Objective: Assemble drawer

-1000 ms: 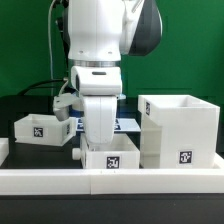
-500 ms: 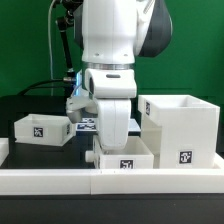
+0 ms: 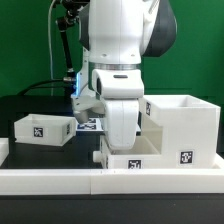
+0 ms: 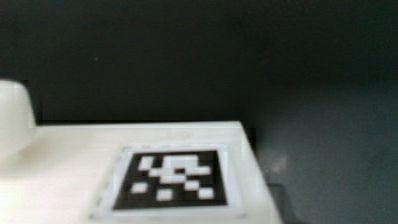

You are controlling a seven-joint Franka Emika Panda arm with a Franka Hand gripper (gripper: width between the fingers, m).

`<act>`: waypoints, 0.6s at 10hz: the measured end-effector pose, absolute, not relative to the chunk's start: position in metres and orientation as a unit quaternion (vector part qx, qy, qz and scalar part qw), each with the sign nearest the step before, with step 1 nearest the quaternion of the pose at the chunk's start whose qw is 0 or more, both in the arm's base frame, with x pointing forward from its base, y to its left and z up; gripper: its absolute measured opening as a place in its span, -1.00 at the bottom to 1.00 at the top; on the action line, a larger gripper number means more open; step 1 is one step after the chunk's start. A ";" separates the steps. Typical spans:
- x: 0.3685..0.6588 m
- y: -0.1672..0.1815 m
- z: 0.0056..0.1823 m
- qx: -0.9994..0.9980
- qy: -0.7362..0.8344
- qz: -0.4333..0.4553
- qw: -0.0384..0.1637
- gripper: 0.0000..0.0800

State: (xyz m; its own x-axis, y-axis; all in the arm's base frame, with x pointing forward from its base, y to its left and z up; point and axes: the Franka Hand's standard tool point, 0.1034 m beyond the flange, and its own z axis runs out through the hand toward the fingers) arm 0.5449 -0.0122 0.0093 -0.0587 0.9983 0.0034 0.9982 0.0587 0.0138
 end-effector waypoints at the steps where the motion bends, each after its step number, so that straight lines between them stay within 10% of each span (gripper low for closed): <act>1: 0.543 -0.013 0.008 0.686 0.727 0.005 0.002 -0.90; 6: 0.541 -0.016 0.007 0.686 0.727 0.006 0.003 -0.90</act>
Offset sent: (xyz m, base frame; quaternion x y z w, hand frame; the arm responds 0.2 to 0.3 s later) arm -0.0114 -0.0054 -0.0035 0.0110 -0.0190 -0.0467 0.9987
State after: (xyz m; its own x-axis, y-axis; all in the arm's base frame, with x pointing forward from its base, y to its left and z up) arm 0.5409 -0.0160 0.0072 -0.0582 0.9983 0.0037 0.9982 0.0582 0.0132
